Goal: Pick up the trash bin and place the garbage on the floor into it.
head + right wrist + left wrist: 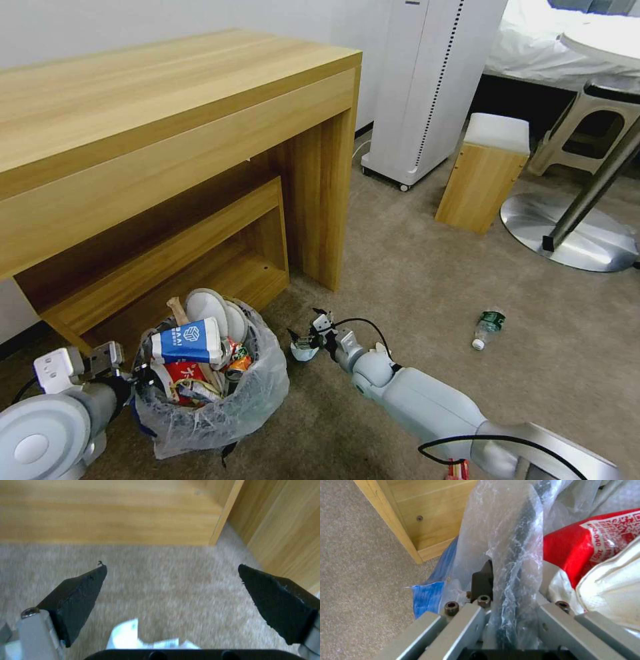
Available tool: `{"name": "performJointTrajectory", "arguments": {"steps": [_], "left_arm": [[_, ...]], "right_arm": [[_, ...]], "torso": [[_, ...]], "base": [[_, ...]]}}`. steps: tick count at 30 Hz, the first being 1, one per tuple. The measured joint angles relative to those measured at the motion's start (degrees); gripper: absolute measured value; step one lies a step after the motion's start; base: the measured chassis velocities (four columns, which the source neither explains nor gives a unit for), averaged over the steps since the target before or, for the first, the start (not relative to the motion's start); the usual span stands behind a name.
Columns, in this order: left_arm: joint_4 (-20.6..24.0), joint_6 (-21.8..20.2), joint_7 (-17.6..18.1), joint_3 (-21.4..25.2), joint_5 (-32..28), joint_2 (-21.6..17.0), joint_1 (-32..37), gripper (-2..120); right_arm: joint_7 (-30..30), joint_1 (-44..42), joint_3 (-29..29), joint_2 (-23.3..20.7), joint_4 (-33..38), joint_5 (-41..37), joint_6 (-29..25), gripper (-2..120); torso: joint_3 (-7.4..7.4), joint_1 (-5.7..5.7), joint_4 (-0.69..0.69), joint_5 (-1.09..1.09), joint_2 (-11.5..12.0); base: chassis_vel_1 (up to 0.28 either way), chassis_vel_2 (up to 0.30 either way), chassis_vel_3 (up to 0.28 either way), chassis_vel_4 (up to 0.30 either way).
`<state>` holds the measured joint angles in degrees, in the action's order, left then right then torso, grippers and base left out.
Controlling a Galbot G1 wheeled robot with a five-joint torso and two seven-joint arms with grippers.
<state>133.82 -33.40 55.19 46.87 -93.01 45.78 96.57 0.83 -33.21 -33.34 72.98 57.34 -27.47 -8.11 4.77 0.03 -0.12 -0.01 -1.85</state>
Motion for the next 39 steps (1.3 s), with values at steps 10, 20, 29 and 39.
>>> {"name": "performJointTrajectory", "arguments": {"steps": [10,20,29,39], "left_arm": [[-0.78,0.0,-0.4,-0.42,0.51,-0.51,-0.4,0],[-1.64,0.01,-0.74,-1.09,1.74,-0.14,-0.33,0],[-2.25,0.11,-0.99,-1.91,2.72,0.61,-0.61,0],[-1.99,0.3,-1.3,-1.37,2.89,0.23,-0.31,0]], "right_arm": [[-2.42,-0.46,-0.15,0.25,0.69,-4.74,10.02,100],[-5.24,-1.81,2.84,4.22,-6.1,-5.76,9.11,100],[-6.1,-2.25,4.41,4.76,-7.82,-5.63,8.13,100],[-6.18,-1.96,5.04,5.78,-10.31,-4.9,6.8,100]], "torso": [[0.0,0.0,-0.01,0.0,0.0],[0.0,0.0,0.0,0.01,0.0],[0.0,0.0,-0.01,0.0,0.0],[0.0,0.0,-0.01,0.0,0.0]], "base": [[0.0,0.0,0.0,0.0],[0.0,0.0,0.0,0.0],[0.0,0.0,0.0,0.0],[0.0,0.0,0.0,0.0]]}}
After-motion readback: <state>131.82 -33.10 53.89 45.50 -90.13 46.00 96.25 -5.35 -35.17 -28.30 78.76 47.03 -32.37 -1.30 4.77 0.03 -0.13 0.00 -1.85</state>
